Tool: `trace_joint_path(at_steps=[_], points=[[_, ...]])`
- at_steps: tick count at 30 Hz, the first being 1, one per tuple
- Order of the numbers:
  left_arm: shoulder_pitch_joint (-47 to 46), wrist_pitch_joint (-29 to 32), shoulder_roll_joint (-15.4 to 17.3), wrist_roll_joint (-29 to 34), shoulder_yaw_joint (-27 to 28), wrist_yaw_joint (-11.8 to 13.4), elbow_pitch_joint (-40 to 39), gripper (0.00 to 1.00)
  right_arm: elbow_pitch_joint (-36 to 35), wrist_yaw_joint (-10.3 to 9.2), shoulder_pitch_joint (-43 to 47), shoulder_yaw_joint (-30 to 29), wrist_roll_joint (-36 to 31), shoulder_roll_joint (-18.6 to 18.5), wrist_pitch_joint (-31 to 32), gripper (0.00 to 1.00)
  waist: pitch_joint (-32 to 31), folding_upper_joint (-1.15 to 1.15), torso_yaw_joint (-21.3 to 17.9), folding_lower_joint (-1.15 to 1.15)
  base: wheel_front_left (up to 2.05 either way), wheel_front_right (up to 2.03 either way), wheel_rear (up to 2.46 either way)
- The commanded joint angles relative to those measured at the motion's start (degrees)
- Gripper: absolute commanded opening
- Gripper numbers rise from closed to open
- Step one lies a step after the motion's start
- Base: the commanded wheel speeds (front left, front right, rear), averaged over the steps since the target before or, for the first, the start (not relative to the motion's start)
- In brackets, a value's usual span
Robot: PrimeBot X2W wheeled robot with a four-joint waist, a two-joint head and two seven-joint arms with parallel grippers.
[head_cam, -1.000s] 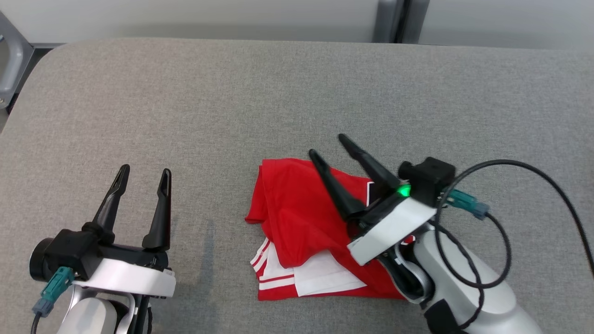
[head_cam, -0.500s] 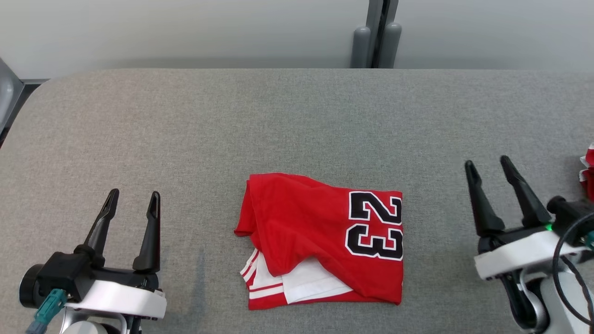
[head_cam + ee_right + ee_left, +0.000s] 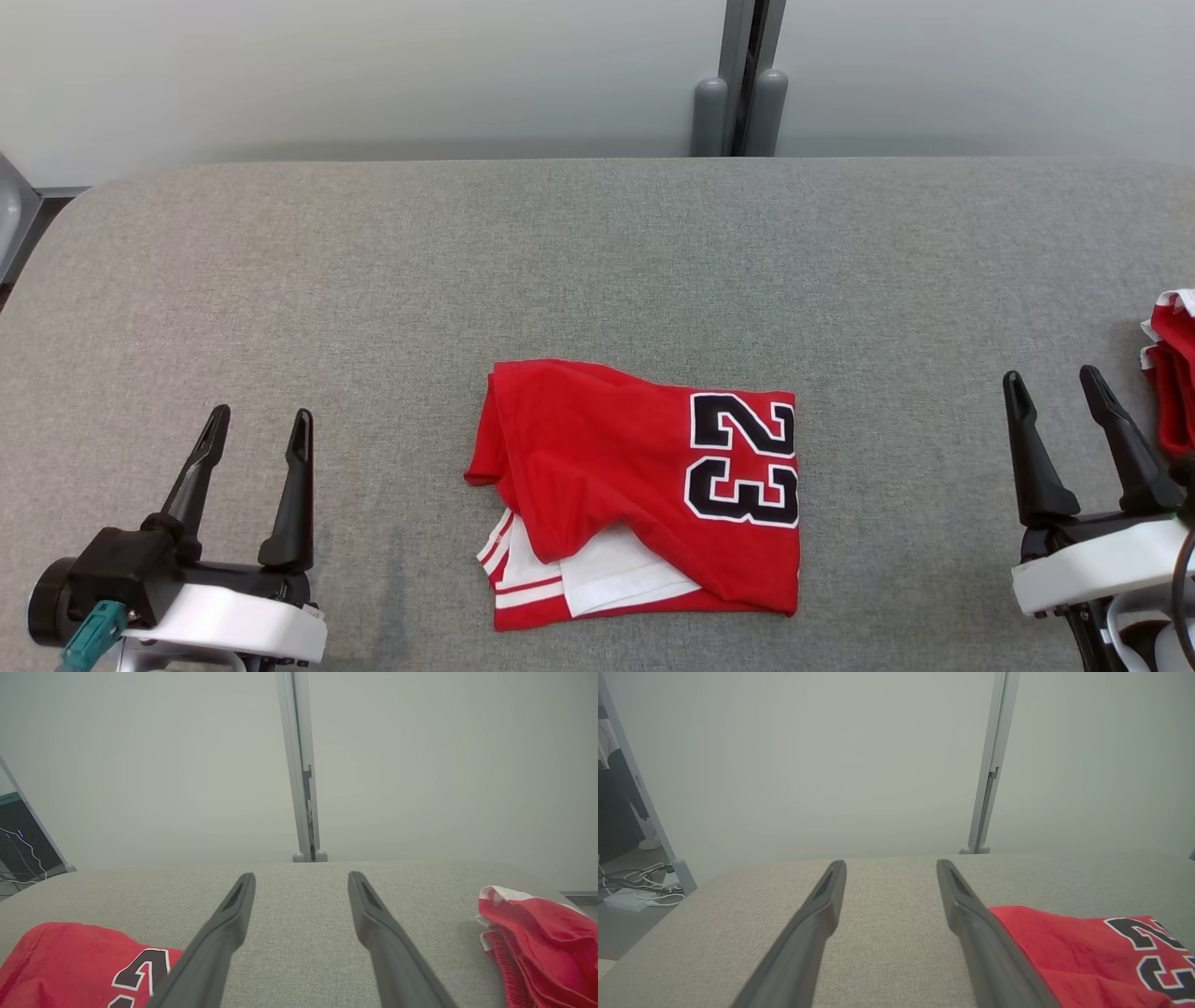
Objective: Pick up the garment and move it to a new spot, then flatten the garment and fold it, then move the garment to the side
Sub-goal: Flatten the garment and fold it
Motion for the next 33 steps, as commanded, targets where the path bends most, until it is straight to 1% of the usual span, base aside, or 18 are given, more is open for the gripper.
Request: trace_joint_path(at_steps=[1,12,13,14,18,20,25,27,33], points=[[0.6,0.1,0.6,0.0,0.2,0.3,-0.3,1.00,-0.7,0.01,0.8,-0.4,-0.4,0.1,0.5,1.00,0.0,0.00,0.0,0.00,0.00,0.00,0.00],[-0.6,0.4,0.6,0.2,-0.6,0.5,-0.7,1.00,-2.1,0.01,0.0,-0.1,-0.4,0.6,1.9,1.00,0.3,0.00,0.7,0.00,0.00,0.00,0.00],[-0.8,0.4,0.6,0.2,-0.7,0.5,-0.7,1.00,-2.0,0.01,-0.4,0.1,-0.2,0.5,1.8,0.48,0.5,0.00,0.8,0.00,0.00,0.00,0.00],[-1.2,0.4,0.6,0.2,-0.8,0.4,-0.7,1.00,-1.7,0.01,-0.7,0.8,0.1,0.4,2.1,0.00,0.8,0.00,1.1,0.00,0.00,0.00,0.00],[-2.3,0.3,0.2,0.1,-1.1,0.1,-0.7,1.00,-1.0,0.01,-2.8,4.2,1.5,0.0,2.5,0.00,2.2,0.00,2.1,0.00,0.00,0.00,0.00],[-3.0,0.1,0.1,-0.1,-1.2,0.0,-0.6,1.00,-0.5,0.01,-4.3,6.9,2.1,0.1,2.5,0.00,3.0,0.00,2.7,0.00,0.00,0.00,0.00],[-4.3,-0.3,-0.4,0.3,-1.6,-0.2,-0.1,1.00,2.5,0.01,-8.3,17.1,4.3,0.3,2.5,0.00,4.5,0.00,4.7,0.00,0.00,0.00,0.00],[-4.7,-0.5,-0.8,0.3,-1.9,-0.4,0.4,1.00,4.6,0.01,-9.9,21.9,5.6,0.2,2.6,0.00,4.8,0.00,5.7,0.00,0.00,0.00,0.00],[-5.8,-1.0,-1.7,0.5,-2.1,-0.5,1.5,1.00,11.1,0.01,-14.7,32.5,9.4,-0.1,0.6,0.00,6.0,0.00,7.8,0.00,0.00,0.00,0.00]])
